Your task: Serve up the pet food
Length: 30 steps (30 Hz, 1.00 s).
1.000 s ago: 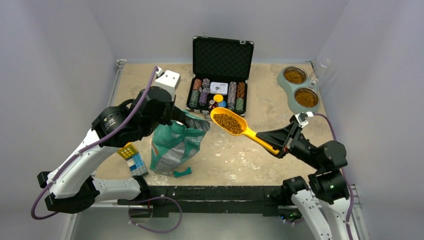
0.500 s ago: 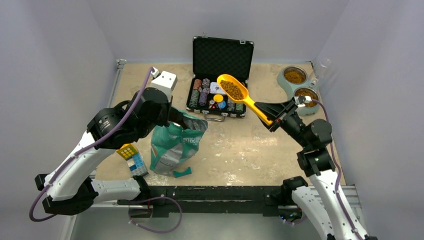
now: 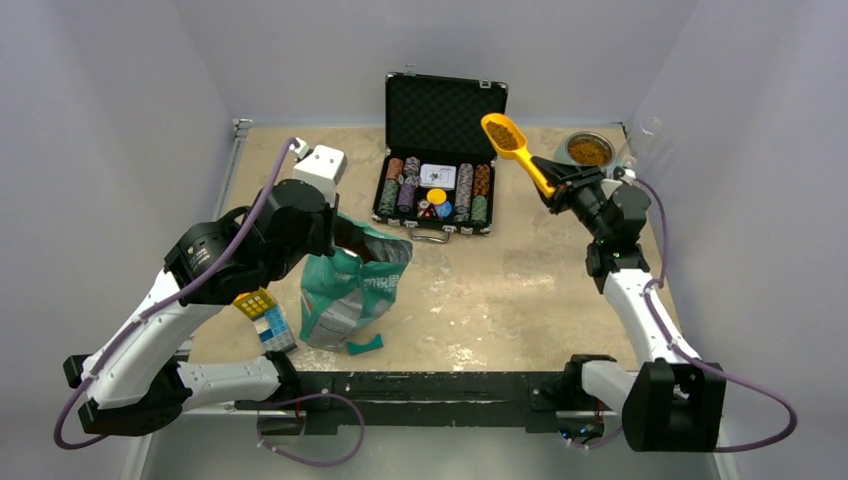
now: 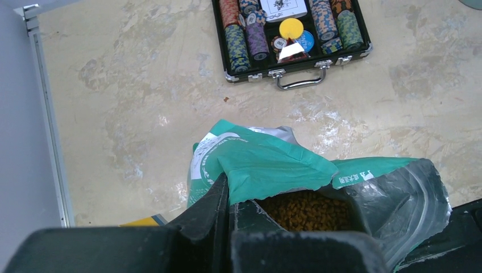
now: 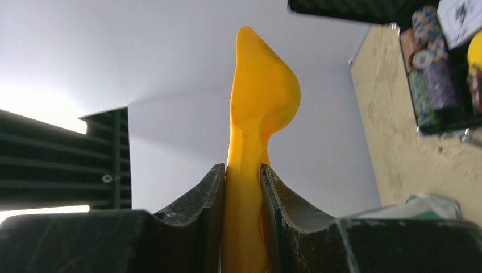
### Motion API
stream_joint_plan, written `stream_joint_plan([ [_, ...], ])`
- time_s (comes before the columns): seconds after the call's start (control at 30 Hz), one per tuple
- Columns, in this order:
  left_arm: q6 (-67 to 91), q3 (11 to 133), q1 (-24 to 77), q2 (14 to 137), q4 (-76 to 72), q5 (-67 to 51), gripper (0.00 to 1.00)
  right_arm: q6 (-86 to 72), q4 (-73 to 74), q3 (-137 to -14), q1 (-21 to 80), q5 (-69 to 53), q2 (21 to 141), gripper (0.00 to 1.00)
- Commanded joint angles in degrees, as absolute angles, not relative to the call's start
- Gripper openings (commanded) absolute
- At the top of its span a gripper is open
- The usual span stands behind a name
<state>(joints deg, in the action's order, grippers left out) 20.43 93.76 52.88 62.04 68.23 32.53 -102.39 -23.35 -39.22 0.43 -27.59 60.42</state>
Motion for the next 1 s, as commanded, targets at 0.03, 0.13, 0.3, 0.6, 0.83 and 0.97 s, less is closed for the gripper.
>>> stream_joint_plan([
  [0.03,21.5,93.4,52.6,58.8,60.2,32.7,0.00,-99.4,-32.8,-42.9,-7.8,-27.7,64.2,0.00],
  [0.13,21.2,92.6,52.6,58.3,59.6,32.9,0.00,-97.4,-33.0,-41.7,-12.3,-28.8,66.1,0.00],
  [0.3,19.7,92.2,52.6,57.9,58.7,33.6,0.00,-93.4,-33.1,-39.9,-20.3,-31.0,68.0,0.00],
  [0.6,18.1,92.1,52.6,58.3,57.3,34.0,0.00,-86.9,-21.7,-38.4,-31.4,-33.9,66.1,0.00],
  [0.83,17.8,92.1,52.7,58.7,56.4,34.1,0.00,-78.9,-6.6,-40.1,-38.1,-34.1,63.5,0.00],
  [0.97,17.8,92.1,52.6,58.6,56.2,33.8,0.00,-75.7,-2.1,-42.1,-40.3,-34.1,65.2,0.00],
])
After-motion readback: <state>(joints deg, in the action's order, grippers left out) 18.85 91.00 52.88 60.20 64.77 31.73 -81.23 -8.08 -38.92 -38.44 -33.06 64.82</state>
